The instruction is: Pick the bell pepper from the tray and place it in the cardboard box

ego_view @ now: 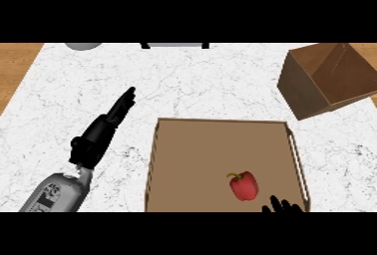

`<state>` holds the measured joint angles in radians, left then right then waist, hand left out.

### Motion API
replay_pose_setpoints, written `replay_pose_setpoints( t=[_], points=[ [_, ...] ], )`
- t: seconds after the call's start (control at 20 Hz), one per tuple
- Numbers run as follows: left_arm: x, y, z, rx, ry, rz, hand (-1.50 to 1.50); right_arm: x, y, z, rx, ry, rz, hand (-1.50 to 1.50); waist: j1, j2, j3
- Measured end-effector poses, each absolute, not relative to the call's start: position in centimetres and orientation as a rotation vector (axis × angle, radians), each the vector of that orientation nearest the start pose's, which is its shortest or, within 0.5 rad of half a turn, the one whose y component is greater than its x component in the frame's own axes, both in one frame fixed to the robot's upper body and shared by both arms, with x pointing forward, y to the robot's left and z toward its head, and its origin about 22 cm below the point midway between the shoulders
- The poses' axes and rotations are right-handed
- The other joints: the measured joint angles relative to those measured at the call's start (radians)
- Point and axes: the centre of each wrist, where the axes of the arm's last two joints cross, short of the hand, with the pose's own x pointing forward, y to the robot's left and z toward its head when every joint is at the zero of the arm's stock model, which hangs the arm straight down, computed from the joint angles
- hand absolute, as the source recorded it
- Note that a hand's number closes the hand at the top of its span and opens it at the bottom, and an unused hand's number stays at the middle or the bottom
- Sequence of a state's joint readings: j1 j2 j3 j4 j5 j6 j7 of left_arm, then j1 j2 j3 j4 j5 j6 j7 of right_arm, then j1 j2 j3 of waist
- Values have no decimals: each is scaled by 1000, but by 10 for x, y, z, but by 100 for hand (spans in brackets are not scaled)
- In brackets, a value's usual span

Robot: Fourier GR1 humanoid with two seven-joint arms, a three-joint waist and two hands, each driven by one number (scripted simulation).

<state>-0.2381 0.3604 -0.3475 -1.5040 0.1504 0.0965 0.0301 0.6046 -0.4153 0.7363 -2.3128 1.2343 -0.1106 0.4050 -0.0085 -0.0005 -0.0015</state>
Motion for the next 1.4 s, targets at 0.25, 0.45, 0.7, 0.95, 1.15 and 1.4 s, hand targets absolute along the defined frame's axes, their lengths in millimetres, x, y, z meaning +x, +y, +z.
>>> replay_pose_setpoints(
  t=[0.25,0.45,0.7,0.95,1.15,1.4],
  points=[
    [284,212,41,-28,-1603,-443,0,83,-154,85,-783,-1419,1020,-150,6,1,1],
    [285,209,35,-28,-1603,-449,0,100,-142,71,-792,-1370,1025,-150,7,1,1],
    [283,207,40,-30,-1600,-447,0,117,-142,51,-799,-1314,1038,-150,7,0,1],
    [286,205,39,-29,-1596,-451,0,124,-149,41,-808,-1329,1030,-150,6,0,2],
    [284,207,40,-32,-1602,-454,0,129,-142,28,-816,-1347,1035,-150,6,0,1],
    [283,210,46,-29,-1598,-458,0,137,-145,27,-821,-1323,1054,-150,7,0,2]
  ],
)
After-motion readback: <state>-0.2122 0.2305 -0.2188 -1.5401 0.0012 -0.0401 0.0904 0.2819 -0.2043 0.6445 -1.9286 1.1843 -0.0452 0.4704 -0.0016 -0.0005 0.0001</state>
